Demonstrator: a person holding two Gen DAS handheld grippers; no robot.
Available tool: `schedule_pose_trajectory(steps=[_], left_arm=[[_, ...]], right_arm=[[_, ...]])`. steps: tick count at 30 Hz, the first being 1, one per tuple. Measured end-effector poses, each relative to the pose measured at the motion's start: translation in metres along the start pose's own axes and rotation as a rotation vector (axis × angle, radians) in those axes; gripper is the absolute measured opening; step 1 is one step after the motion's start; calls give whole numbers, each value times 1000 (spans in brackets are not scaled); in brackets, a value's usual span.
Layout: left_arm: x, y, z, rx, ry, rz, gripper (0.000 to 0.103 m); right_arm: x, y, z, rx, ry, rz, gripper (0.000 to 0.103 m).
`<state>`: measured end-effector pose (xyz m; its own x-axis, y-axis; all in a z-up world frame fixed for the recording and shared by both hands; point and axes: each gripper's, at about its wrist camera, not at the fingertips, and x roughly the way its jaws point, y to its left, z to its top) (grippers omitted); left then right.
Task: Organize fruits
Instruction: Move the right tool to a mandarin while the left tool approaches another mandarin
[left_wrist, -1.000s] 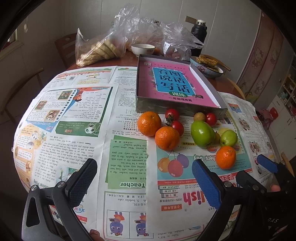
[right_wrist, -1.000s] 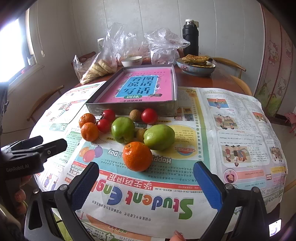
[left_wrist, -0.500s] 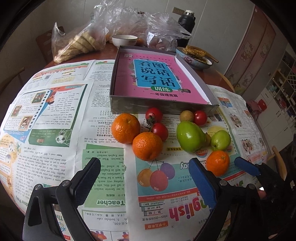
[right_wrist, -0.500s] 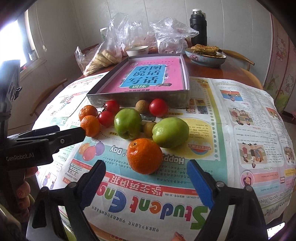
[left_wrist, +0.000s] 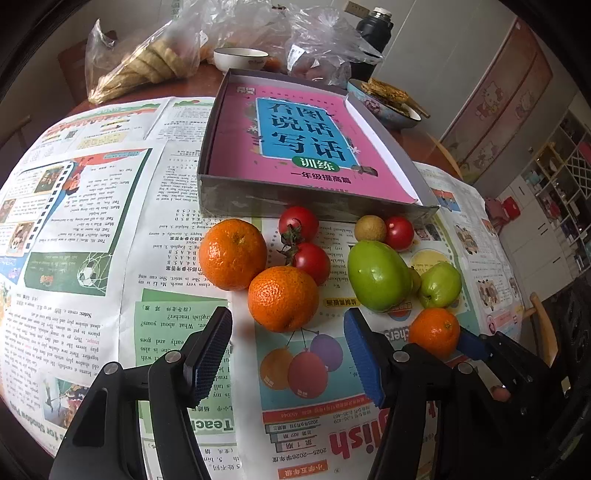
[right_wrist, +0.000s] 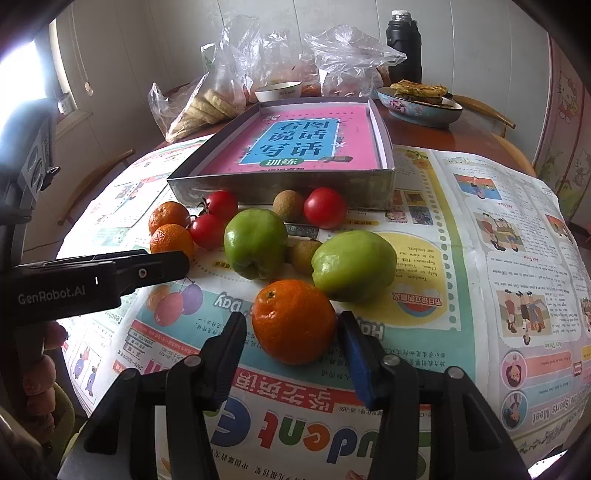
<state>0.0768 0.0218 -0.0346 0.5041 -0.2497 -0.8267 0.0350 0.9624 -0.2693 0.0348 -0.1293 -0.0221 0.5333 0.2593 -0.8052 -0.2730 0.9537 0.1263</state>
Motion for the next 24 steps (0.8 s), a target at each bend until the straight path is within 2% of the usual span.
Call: schedule_pose_trajectory(steps=[7, 11, 14, 18, 24], left_arm=[[7, -1, 7, -21, 7, 9, 64], [12, 2, 9, -52, 21, 4, 57], [13, 3, 10, -67, 15, 2, 55], [14, 3, 10, -62, 11, 13, 42], [12, 6, 9, -57, 6, -3, 41]], right_arm=[[0, -4, 0, 1, -6, 15, 43], [-1, -4, -1, -4, -11, 24, 43], [-1, -6, -2, -6, -12, 33, 42], [-3, -7, -3, 1, -13, 45, 42], [-7, -6, -3, 10, -18, 67, 42]])
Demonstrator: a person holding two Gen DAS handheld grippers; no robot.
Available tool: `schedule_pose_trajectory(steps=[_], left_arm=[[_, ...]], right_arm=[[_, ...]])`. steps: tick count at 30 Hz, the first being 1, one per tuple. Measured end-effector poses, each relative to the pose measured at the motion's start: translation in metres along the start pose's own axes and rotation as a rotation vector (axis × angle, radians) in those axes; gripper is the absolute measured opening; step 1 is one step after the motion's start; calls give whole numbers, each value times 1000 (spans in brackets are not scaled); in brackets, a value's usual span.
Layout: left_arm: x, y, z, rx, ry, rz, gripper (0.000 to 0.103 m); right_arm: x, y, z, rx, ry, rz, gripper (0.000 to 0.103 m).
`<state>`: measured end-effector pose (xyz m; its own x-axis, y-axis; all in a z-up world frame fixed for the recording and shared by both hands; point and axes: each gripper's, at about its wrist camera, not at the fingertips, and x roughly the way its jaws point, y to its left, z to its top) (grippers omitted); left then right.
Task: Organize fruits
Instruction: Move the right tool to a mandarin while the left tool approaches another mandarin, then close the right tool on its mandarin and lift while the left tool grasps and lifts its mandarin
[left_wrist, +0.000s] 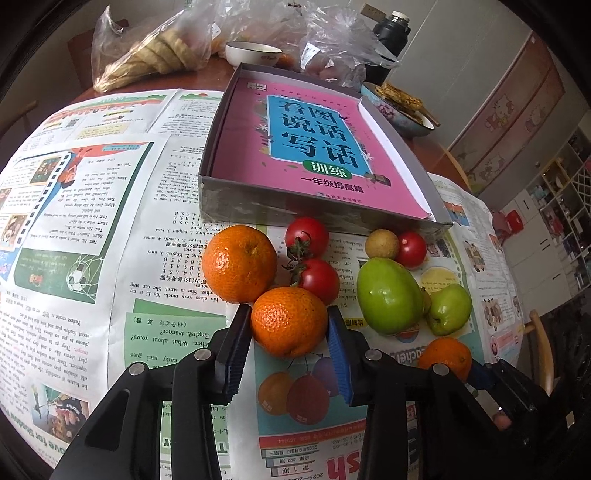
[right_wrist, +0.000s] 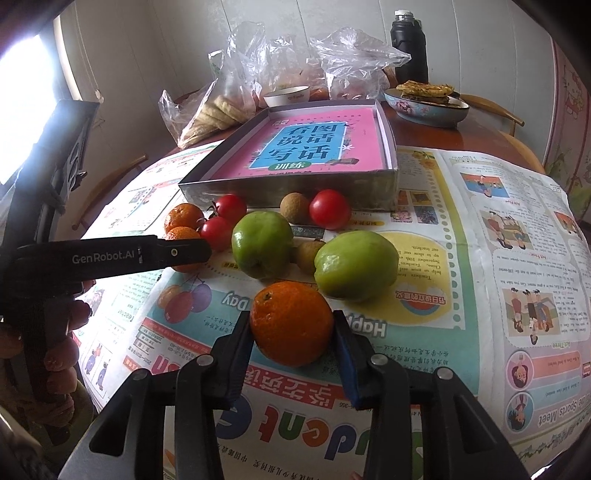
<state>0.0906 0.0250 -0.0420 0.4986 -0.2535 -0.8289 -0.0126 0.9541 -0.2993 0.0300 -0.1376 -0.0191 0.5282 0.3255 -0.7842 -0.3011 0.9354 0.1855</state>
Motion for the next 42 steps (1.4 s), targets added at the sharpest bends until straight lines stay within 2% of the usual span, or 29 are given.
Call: schedule_pose_trajectory(steps=[10, 20, 42], left_arm=[[-16, 4, -12, 17, -4, -8, 41], [-40, 3, -3, 43, -68, 5, 41], [-40, 4, 61, 64, -151, 52, 41]], right_arm=[[-18, 2, 8, -5, -45, 11, 42], [-29, 2, 32, -22, -105, 5, 42], [-18, -8, 102, -47, -199, -35, 42]])
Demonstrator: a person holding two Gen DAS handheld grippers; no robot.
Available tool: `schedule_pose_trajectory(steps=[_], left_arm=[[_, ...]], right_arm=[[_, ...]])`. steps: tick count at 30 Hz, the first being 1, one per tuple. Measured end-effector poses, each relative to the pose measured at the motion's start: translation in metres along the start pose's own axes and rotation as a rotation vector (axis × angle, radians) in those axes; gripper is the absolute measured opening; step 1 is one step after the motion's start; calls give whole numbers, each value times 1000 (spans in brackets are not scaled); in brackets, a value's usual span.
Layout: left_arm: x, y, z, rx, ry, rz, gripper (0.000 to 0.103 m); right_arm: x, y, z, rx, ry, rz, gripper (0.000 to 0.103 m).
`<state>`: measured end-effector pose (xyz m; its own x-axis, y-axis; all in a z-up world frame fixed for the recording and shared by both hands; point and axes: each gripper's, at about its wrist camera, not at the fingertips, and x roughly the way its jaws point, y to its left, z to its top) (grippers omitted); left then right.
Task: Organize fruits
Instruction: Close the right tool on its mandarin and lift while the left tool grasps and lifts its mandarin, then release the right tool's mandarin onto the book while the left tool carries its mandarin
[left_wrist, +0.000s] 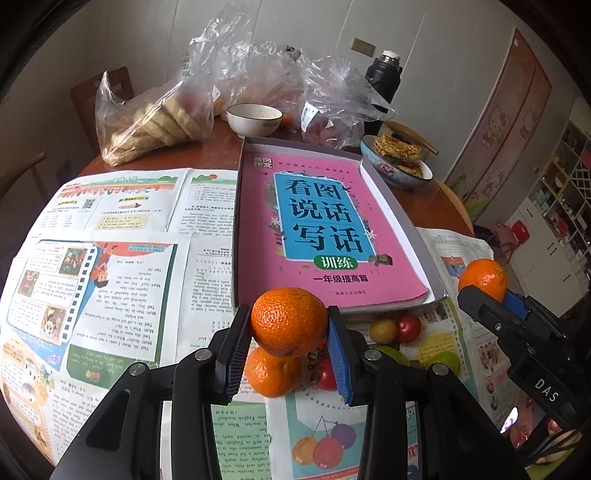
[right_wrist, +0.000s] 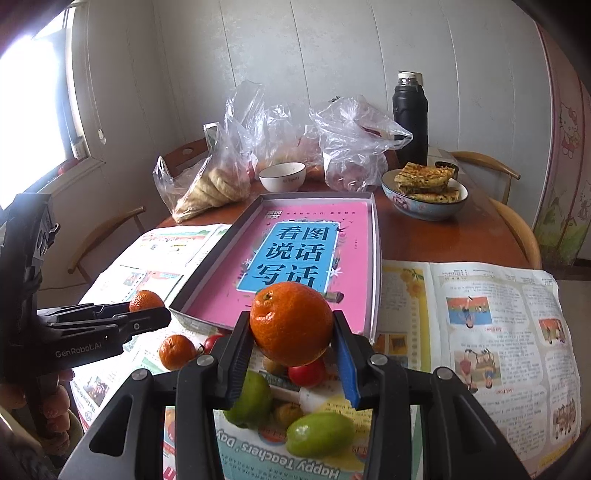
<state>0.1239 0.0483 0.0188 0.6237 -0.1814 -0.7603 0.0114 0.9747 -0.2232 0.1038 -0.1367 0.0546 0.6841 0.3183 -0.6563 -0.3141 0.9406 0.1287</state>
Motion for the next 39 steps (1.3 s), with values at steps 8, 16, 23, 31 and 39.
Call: schedule_pose_trajectory(steps=[8, 16, 23, 31, 39], left_arm=[[19, -6, 18, 12, -8, 9, 41], [53, -12, 26, 38, 47, 17, 41], [76, -10, 27, 43, 95, 23, 41], [85, -9, 25, 51, 114, 30, 41], [83, -10, 23, 55, 114, 33, 41]], right_arm=[[21, -8, 9, 12, 24, -18, 42], [52, -19, 11, 32, 78, -36, 42], [67, -22, 11, 44, 105, -40, 42], [73, -23, 12, 49, 112, -42, 42], [81, -24, 11, 48, 133, -51, 42]])
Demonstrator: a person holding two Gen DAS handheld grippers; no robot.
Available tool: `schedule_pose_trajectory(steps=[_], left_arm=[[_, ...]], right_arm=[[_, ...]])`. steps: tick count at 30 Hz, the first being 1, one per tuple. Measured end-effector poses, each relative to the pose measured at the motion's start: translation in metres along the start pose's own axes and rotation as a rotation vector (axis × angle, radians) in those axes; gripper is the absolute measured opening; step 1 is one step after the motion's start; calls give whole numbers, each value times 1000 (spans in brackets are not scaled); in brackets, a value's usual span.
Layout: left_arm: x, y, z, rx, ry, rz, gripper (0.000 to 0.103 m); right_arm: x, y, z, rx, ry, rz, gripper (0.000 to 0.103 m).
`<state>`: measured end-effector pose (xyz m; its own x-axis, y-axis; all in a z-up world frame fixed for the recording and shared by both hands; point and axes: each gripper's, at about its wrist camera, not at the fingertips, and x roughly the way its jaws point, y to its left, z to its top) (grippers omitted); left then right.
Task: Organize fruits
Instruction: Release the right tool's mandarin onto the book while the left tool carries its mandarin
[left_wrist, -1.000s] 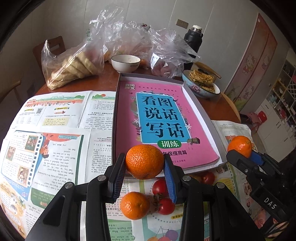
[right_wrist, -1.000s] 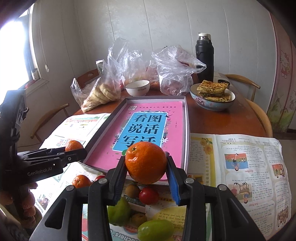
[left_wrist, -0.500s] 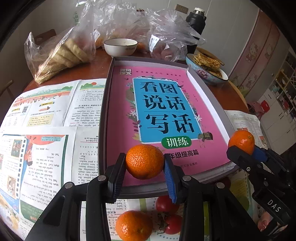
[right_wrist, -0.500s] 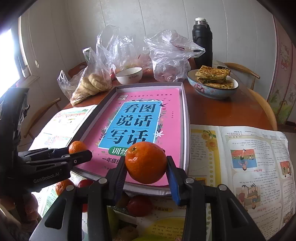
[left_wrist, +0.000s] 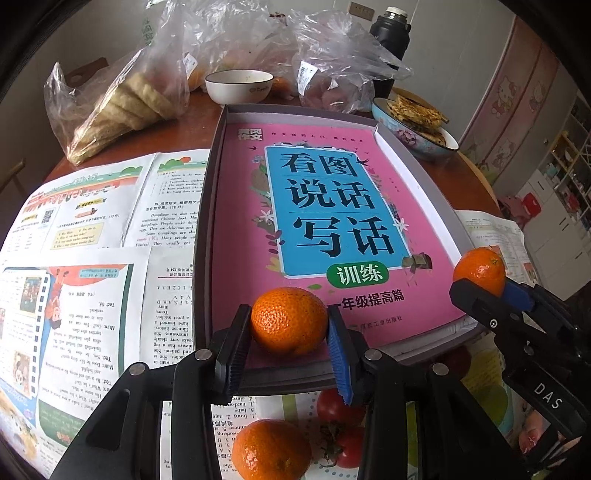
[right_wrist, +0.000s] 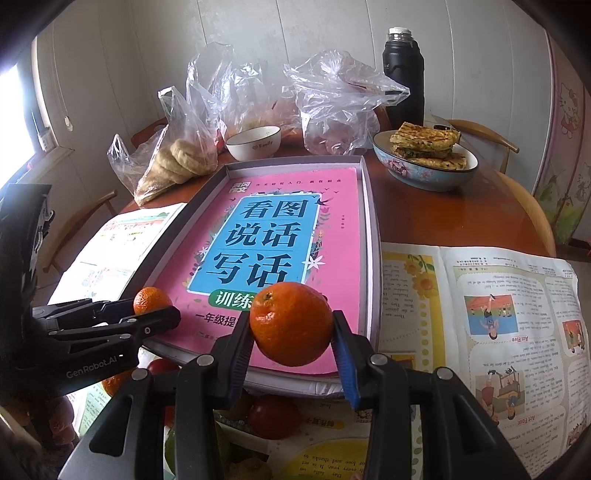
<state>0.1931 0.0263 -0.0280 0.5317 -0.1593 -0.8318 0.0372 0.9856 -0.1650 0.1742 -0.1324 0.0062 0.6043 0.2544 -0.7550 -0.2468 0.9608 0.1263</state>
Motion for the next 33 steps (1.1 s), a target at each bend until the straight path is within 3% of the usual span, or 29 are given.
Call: schedule_pose_trajectory(steps=[24, 33], left_arm=[[-4, 0, -2, 2, -3, 4, 41], [-5, 2, -3, -1, -1, 12, 41]], right_arm=[[13, 1, -6, -13, 59, -22, 42], [8, 0, -7, -3, 51, -10, 50]])
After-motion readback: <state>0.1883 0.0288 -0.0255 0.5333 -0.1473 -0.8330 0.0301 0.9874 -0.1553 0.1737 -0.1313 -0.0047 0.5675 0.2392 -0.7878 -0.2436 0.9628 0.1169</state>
